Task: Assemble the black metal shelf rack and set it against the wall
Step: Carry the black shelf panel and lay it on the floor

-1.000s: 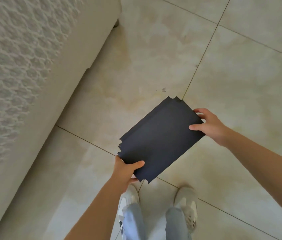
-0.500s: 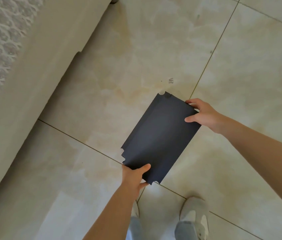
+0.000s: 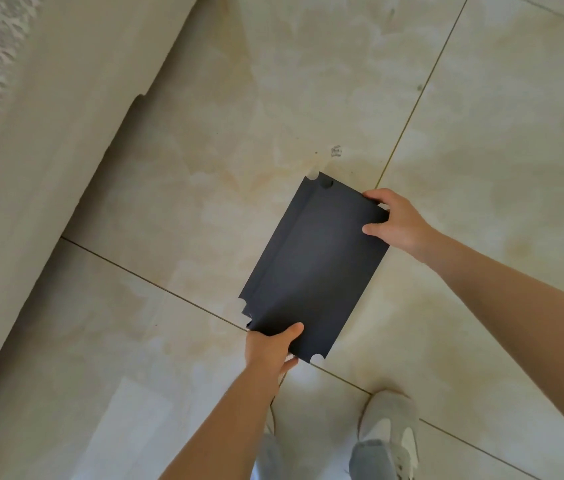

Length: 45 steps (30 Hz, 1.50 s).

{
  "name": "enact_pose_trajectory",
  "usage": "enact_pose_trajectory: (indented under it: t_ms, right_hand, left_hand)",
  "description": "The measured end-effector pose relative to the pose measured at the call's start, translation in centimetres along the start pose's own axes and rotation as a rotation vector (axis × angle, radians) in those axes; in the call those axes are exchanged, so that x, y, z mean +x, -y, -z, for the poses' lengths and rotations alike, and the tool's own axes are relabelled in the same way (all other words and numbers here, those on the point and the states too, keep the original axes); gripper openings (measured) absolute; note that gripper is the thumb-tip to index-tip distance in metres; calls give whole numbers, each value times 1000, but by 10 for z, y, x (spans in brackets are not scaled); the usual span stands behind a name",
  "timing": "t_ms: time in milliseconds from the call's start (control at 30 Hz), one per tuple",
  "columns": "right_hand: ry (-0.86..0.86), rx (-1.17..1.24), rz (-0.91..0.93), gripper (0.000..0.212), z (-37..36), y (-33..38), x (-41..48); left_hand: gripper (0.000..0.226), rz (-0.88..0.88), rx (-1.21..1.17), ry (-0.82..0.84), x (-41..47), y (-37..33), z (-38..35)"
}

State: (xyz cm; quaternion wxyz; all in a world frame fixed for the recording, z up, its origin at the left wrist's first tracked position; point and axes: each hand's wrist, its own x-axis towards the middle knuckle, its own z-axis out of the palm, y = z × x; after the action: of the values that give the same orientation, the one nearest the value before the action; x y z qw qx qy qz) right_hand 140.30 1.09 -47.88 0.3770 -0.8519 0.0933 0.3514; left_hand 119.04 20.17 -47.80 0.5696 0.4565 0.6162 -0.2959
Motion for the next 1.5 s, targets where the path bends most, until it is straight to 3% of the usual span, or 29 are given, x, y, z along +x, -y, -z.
enact_pose_trajectory:
  t_ms: [100, 200, 267, 367, 500, 567, 1133, 1500]
  right_hand:
    - [-164, -54, -28, 66, -10, -6, -8]
    - [-342, 24, -192, 80, -23, -15, -27]
    - [-352, 248, -363, 81, -37, -23, -46]
    - [-263, 469, -519, 75, -63, -31, -74]
    - [-151, 564, -500, 52, -90, -32, -90]
    - [-135, 614, -493, 51, -95, -29, -89]
    - [-29, 153, -251, 54, -73, 9, -39]
    - [-27, 75, -267, 41, -71, 10, -53]
  left_hand:
    - [62, -16, 123, -73, 1, -6, 3]
    - [86, -259, 439, -267, 1, -21, 11]
    - [92, -496, 706, -355, 1, -37, 19]
    - [88, -649, 862, -273, 8, -69, 22]
    - [80, -653, 874, -39, 17, -95, 11]
    - [76, -660, 926, -7, 20, -96, 8]
    - [61, -454, 511, -114, 19, -58, 4]
    - [58, -433, 646, -95, 14, -64, 16]
